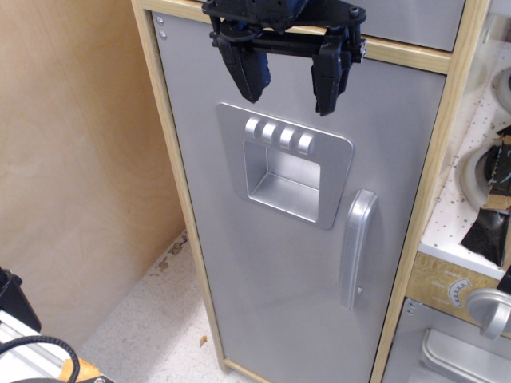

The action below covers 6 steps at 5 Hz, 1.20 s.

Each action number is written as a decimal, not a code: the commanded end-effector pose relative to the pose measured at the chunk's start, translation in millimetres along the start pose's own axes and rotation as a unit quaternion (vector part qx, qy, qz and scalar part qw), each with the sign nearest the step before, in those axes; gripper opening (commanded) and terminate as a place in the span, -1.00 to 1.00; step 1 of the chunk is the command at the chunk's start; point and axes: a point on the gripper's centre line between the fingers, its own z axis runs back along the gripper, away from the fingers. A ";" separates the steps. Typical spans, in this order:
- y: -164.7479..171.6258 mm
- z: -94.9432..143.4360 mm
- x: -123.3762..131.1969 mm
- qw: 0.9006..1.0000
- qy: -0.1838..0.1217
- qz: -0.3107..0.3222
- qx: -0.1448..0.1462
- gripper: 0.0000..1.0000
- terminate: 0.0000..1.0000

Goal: Open fridge

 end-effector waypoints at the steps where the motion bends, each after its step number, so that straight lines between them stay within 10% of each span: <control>1: 0.0 0.0 0.0 1.000 0.000 0.000 0.000 1.00 -1.00; 6: -34.4 -90.0 -4.0 0.995 -0.088 0.039 -0.035 1.00 -1.00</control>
